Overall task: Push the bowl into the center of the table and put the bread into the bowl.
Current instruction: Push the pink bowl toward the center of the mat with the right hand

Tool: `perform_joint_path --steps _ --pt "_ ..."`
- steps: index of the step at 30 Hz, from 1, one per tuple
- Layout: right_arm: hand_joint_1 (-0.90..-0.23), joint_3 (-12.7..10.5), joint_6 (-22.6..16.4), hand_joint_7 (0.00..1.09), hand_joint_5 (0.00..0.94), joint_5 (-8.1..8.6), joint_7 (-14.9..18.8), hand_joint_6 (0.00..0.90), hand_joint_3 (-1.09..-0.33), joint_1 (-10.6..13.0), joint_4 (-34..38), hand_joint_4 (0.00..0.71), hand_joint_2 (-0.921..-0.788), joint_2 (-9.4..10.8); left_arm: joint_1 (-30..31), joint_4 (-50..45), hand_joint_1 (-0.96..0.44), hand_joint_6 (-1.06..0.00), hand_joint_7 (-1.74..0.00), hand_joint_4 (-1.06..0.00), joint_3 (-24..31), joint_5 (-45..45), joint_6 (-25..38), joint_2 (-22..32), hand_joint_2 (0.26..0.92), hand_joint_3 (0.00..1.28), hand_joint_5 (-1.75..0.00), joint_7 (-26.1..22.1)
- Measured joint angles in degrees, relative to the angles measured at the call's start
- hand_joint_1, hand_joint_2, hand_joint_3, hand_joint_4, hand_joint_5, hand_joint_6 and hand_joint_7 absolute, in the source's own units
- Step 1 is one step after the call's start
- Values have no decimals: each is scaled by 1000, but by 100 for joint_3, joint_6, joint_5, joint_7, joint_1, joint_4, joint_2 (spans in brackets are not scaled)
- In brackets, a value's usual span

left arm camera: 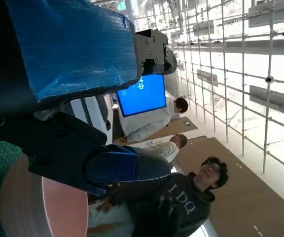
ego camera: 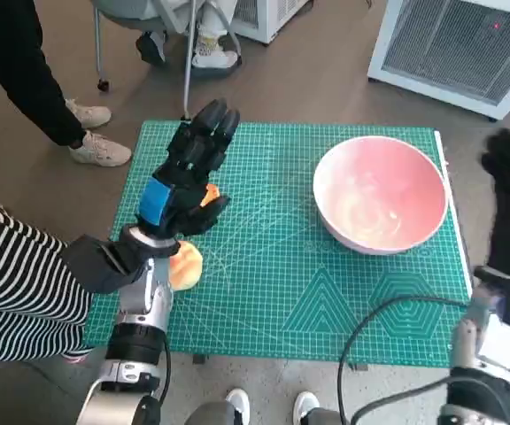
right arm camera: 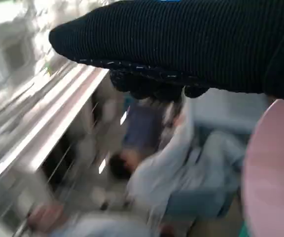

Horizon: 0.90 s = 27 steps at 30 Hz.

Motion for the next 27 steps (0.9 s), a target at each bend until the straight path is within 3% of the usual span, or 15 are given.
perform_joint_path --steps 9,17,27 --pt "-515 -199 53 384 8 44 -134 9 -918 -422 1441 123 -921 -226 0 27 -638 -2 -364 -103 1 36 -13 5 921 334 -5 20" --pt "-504 -294 -289 398 30 56 -138 53 -917 -444 1569 175 -921 -164 0 27 -636 -4 -364 -103 24 34 -13 56 921 335 -4 16" --pt "-557 -156 -575 398 23 -3 -261 63 -888 -415 1435 185 -921 -75 -1 51 -638 1 -356 -88 66 7 -13 120 921 344 0 -33"
